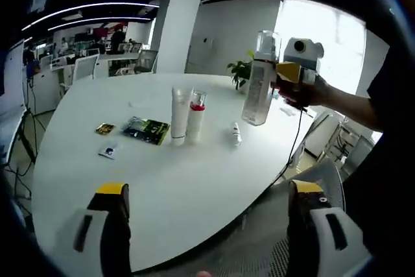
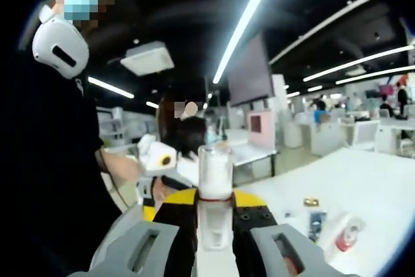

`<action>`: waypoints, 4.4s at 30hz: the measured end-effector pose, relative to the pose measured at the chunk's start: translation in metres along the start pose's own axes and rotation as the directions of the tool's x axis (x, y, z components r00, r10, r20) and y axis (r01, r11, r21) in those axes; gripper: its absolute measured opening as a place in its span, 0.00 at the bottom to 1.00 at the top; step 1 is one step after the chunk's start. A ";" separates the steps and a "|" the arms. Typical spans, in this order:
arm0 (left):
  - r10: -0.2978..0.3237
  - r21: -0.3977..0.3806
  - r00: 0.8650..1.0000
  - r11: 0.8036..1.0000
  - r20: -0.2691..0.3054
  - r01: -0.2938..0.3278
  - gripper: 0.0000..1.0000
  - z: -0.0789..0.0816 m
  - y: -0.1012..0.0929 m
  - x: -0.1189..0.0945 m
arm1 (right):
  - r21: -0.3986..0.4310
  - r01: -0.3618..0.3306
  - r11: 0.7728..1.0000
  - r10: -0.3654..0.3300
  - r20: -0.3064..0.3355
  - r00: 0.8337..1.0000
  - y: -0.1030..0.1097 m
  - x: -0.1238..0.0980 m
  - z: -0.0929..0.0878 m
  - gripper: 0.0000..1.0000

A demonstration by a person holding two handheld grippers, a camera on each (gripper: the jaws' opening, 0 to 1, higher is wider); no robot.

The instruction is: Arrange the skincare products in the storage area until every visible bottle or jar stands upright without overlapping.

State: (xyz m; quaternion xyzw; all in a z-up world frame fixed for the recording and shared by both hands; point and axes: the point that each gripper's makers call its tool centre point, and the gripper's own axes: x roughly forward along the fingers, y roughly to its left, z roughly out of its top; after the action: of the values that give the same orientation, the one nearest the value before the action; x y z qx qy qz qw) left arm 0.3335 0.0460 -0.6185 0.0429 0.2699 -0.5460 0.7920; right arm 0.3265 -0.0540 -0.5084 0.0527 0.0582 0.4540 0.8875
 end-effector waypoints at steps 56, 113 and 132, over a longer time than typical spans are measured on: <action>0.130 -0.065 0.981 0.988 -0.142 -0.141 0.99 -0.049 0.055 0.024 | -0.076 0.138 0.987 -0.145 -0.094 0.985 -0.150 0.020 -0.163 0.10; 0.101 -0.102 0.978 0.987 -0.185 -0.121 0.98 -0.061 0.055 0.037 | -0.110 0.226 0.968 -0.250 -0.311 0.917 -0.158 0.008 -0.230 0.11; 0.093 -0.110 0.977 0.987 -0.190 -0.115 0.97 -0.063 0.055 0.039 | -0.117 0.229 0.966 -0.256 -0.358 0.898 -0.173 0.008 -0.244 0.11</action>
State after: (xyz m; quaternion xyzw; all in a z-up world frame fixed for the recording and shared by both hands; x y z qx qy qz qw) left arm 0.3688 0.0577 -0.7031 0.0593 0.3719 -0.4801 0.7923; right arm 0.4329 -0.1384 -0.7748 -0.0735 0.2143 0.3433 0.9115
